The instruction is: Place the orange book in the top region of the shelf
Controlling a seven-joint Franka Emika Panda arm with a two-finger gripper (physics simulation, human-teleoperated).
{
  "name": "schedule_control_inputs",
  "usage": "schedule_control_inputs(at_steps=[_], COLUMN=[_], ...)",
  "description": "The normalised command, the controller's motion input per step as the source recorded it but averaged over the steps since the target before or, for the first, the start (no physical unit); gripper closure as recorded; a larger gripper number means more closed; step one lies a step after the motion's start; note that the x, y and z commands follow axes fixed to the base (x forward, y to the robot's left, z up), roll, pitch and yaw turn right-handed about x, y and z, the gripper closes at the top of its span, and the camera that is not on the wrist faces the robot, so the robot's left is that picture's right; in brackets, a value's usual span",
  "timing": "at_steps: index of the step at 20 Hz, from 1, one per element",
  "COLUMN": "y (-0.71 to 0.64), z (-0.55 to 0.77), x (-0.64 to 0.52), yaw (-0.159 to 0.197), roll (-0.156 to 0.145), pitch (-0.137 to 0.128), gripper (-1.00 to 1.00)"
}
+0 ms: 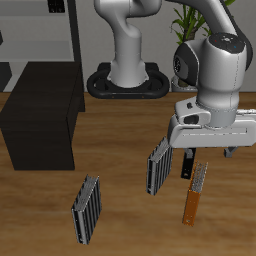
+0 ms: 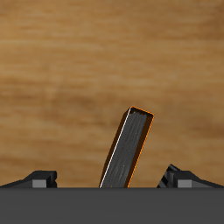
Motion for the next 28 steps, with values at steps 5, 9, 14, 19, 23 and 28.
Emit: schedule_control_inputs(at_steps=[5, 9, 14, 19, 23, 28], y=[0.0, -0.03, -0.05, -0.07, -0.12, -0.14], z=[-0.25, -0.3, -0.26, -0.16, -0.21, -0.46], x=[0.04, 0.03, 0.06, 0.04, 0.02, 0.08], yaw=[-0.021, -0.002, -0.026, -0.017, -0.026, -0.032], roll=[-0.019, -0.003, -0.023, -0.006, -0.026, -0.025], pitch=[-0.006, 0.003, 0.032, 0.028, 0.056, 0.09], gripper=[-1.0, -1.0, -1.0, -1.0, -1.0, 1.0])
